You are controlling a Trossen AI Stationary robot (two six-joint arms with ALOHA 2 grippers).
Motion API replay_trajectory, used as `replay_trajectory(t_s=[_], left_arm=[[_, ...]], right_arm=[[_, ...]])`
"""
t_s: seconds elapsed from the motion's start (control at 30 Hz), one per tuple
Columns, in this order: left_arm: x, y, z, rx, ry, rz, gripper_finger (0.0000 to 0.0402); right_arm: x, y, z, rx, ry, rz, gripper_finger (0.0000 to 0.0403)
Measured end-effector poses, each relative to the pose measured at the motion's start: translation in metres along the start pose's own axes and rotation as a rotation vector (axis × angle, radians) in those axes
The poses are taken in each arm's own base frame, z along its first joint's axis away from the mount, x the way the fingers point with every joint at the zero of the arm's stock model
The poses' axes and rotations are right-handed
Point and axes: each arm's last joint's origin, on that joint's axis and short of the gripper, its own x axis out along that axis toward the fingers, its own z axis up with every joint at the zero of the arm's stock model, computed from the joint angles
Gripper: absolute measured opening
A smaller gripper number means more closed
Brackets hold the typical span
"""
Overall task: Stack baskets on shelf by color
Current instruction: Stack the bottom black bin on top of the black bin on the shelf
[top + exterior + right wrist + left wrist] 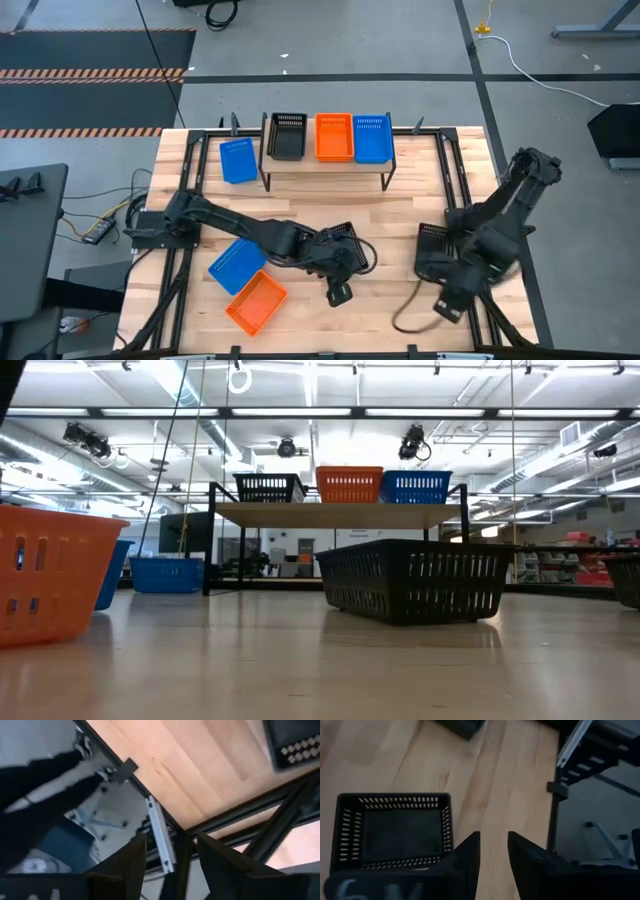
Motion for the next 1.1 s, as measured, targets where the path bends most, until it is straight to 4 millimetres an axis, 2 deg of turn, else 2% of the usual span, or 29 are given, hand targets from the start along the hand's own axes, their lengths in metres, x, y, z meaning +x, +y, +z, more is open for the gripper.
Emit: replay_trajectory(t_s=[0.17,0.3,0.37,0.47,0.77,0.93,1.1], left_arm=[[0.041,0.009,-0.001,-0.007,0.087,-0.057,0.0105],[0.074,0.017,-0.012,-0.028,0.201,-0.079,0.0107],[0.084,0.019,-0.017,-0.045,0.235,-0.068,0.0111],[0.09,0.02,-0.019,-0.044,0.237,-0.052,0.0126],[0.091,0.021,-0.018,-0.036,0.186,0.019,0.0197],[0.105,0.024,-0.025,-0.031,0.21,0.046,0.0226],[0.122,0.027,-0.034,-0.018,0.215,0.11,0.0232]], right_arm=[[0.005,-0.003,-0.027,0.096,-0.091,0.019,0.0181],[0.007,-0.004,-0.035,0.137,-0.156,0.049,0.0181],[0.008,-0.004,-0.037,0.147,-0.171,0.061,0.0181],[0.008,-0.003,-0.039,0.144,-0.176,0.075,0.0181],[0.008,0.001,-0.041,0.133,-0.164,0.117,0.0181],[0.008,0.002,-0.041,0.133,-0.162,0.121,0.0181],[0.008,0.004,-0.042,0.131,-0.15,0.14,0.0181]])
